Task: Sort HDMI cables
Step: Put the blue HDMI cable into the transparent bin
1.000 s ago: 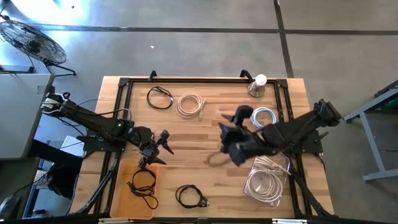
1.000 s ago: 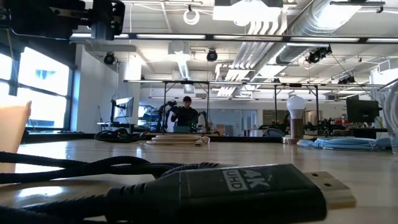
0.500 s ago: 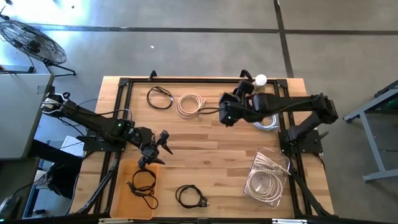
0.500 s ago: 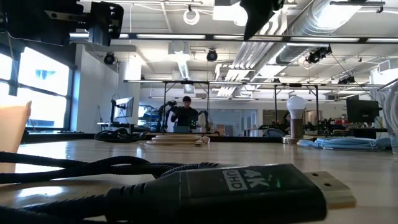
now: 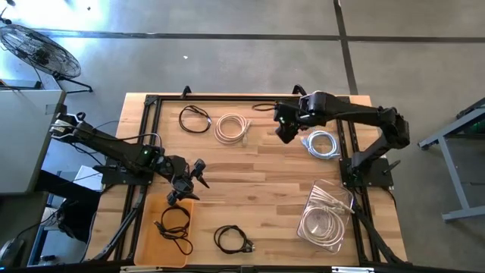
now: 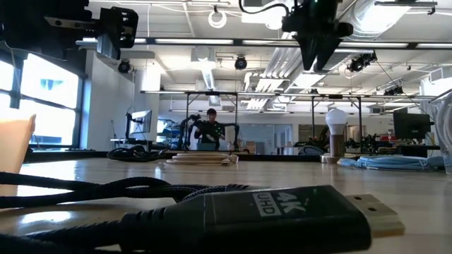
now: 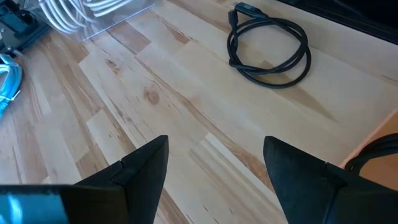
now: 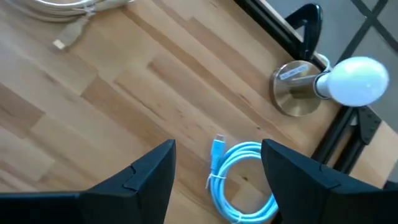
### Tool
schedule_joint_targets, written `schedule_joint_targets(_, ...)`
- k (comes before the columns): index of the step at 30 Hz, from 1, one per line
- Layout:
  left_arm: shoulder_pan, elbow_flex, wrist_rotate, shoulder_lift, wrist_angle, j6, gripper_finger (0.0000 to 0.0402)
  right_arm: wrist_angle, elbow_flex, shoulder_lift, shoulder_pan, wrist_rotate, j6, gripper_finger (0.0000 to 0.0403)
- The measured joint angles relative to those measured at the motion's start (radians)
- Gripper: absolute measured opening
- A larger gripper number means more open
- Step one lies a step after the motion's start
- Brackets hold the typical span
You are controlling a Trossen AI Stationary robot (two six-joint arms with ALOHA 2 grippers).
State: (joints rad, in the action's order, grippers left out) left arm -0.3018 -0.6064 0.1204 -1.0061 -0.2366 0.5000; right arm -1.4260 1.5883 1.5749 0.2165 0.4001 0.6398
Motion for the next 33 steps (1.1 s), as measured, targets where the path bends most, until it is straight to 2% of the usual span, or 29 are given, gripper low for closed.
schedule_joint_targets(4, 0.0, 0.0, 0.0, 0.0, 0.0, -0.001, 0.0257, -0.013, 0.0, 0.013, 0.028, -0.002, -0.017, 0.0227)
schedule_joint_targets(11, 0.0, 0.0, 0.0, 0.0, 0.001, -0.008, 0.0257, -0.067, 0.0, 0.077, 0.072, -0.083, -0.032, 0.0227)
schedule_joint_targets(19, 0.0, 0.0, 0.0, 0.0, -0.002, -0.008, 0.0257, -0.142, -0.014, 0.162, 0.079, -0.155, 0.02, 0.0227)
schedule_joint_targets(22, 0.0, 0.007, 0.0, 0.0, 0.005, -0.008, 0.0257, -0.133, -0.088, 0.164, 0.091, -0.21, 0.03, 0.0228)
schedule_joint_targets(28, 0.0, 0.074, -0.003, 0.0, 0.023, -0.018, 0.0257, -0.1, -0.269, 0.165, 0.118, -0.209, 0.009, 0.0226)
schedule_joint_targets(33, 0.0, 0.128, -0.003, -0.001, 0.127, -0.019, 0.0257, -0.002, -0.388, 0.165, 0.135, -0.226, -0.028, 0.0226)
